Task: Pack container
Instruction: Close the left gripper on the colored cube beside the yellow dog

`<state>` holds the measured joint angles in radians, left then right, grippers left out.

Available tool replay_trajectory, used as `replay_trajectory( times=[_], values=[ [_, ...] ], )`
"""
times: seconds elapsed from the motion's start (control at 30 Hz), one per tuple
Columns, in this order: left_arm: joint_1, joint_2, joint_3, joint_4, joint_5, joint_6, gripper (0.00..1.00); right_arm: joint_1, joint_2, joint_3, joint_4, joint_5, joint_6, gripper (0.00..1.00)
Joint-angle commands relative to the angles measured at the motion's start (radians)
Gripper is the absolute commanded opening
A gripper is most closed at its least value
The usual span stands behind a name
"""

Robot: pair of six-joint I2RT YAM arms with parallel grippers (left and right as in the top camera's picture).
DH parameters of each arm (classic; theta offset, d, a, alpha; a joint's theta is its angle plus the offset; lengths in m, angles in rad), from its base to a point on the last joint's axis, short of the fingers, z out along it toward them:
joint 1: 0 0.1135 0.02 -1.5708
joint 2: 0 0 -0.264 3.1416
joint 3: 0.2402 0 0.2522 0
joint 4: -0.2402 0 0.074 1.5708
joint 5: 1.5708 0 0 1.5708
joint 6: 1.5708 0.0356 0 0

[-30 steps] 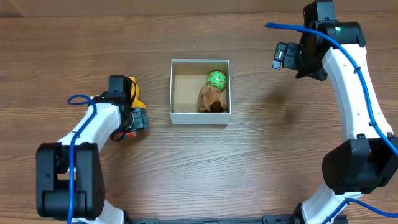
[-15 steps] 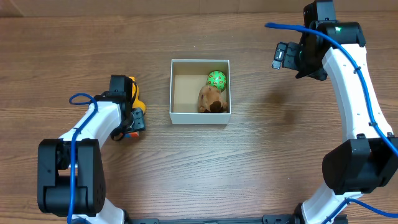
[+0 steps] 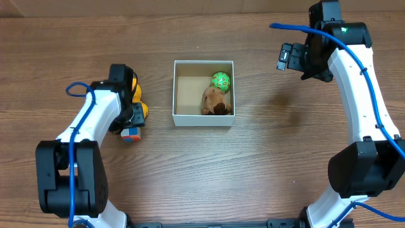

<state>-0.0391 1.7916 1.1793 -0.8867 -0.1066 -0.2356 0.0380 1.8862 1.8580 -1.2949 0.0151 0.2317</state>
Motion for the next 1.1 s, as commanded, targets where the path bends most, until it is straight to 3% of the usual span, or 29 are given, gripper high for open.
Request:
replay_trajectory(
  times=[0.0, 0.2, 1.07],
  values=[
    [0.0, 0.012, 0.042, -0.012, -0.008, 0.011, 0.61, -0.006, -0.024, 0.014, 0.003, 0.009, 0.005, 1.0],
    [0.0, 0.013, 0.021, -0.011, 0.015, -0.001, 0.73, -0.006, -0.024, 0.014, 0.003, 0.009, 0.005, 1.0],
    [0.0, 0.015, -0.151, 0.2, 0.021, -0.015, 0.73, -0.006, -0.024, 0.014, 0.003, 0.009, 0.005, 1.0]
  ],
)
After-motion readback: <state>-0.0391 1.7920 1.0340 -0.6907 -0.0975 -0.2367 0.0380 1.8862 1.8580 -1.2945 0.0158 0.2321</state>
